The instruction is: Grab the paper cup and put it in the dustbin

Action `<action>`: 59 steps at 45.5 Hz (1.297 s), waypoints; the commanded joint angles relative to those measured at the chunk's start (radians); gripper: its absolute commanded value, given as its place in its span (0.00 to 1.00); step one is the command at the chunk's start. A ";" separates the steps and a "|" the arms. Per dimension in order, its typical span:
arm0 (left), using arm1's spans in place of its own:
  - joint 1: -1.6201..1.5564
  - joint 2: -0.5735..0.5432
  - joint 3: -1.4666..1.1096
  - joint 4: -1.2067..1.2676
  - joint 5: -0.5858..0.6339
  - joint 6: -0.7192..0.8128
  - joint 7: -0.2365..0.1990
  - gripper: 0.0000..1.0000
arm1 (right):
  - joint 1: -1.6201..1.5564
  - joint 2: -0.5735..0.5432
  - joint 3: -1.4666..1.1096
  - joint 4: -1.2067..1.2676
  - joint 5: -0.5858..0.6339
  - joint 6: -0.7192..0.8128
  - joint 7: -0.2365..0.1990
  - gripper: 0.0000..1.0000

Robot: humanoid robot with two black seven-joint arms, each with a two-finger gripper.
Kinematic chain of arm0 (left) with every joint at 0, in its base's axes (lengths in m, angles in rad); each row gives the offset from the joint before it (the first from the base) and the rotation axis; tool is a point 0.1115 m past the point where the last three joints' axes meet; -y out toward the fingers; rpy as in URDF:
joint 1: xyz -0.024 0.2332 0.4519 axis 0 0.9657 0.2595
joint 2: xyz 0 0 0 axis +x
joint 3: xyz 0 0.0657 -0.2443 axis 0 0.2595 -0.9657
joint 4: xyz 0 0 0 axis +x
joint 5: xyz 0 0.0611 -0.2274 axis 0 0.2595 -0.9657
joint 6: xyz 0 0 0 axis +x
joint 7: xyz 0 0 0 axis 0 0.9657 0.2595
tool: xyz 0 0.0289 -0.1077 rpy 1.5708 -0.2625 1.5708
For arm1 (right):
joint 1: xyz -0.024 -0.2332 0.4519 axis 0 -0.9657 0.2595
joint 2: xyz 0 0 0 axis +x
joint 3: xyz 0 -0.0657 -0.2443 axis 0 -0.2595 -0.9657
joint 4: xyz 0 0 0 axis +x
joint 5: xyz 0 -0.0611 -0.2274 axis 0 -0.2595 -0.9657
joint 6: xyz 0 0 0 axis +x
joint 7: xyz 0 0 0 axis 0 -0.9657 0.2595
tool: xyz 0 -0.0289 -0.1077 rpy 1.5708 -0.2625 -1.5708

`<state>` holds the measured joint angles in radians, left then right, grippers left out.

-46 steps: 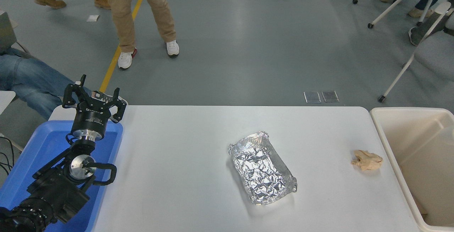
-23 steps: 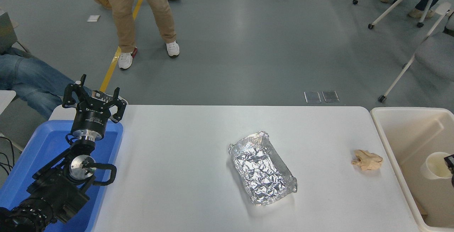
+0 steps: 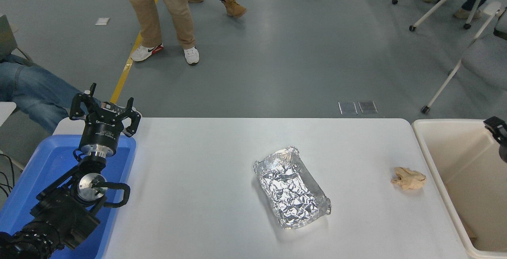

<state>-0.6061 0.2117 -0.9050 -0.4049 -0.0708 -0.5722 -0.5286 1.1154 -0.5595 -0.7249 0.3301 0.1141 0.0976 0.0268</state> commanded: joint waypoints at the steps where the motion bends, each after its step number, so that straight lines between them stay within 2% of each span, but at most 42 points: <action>1: 0.000 0.000 0.000 0.000 0.000 0.000 0.001 0.99 | 0.342 0.039 -0.183 0.227 -0.008 0.073 -0.001 1.00; 9: 0.000 0.000 0.000 0.000 0.000 0.000 0.001 0.99 | 0.492 0.105 -0.197 0.332 -0.045 0.206 -0.004 1.00; 18: 0.000 0.000 0.000 0.000 0.000 0.000 0.001 0.99 | 0.716 0.105 -0.244 0.638 -0.148 0.244 -0.005 1.00; 32: -0.001 0.000 0.000 0.001 0.000 0.000 0.001 0.99 | 0.989 0.102 -0.372 1.006 -0.157 0.361 -0.005 1.00; 37: 0.000 0.000 0.000 0.001 0.000 0.000 -0.001 0.99 | 1.061 0.105 -0.412 1.090 -0.180 0.430 -0.011 1.00; 42: 0.000 0.000 0.000 0.000 0.000 0.000 0.001 0.99 | 1.136 0.107 -0.455 1.176 -0.228 0.473 -0.039 1.00; 59: 0.000 0.000 0.000 0.000 0.000 0.000 0.001 0.99 | 1.304 0.109 -0.450 1.294 -0.229 0.646 -0.041 1.00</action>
<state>-0.6061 0.2117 -0.9045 -0.4046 -0.0706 -0.5722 -0.5289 2.3074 -0.4520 -1.1703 1.5415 -0.1040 0.6309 -0.0087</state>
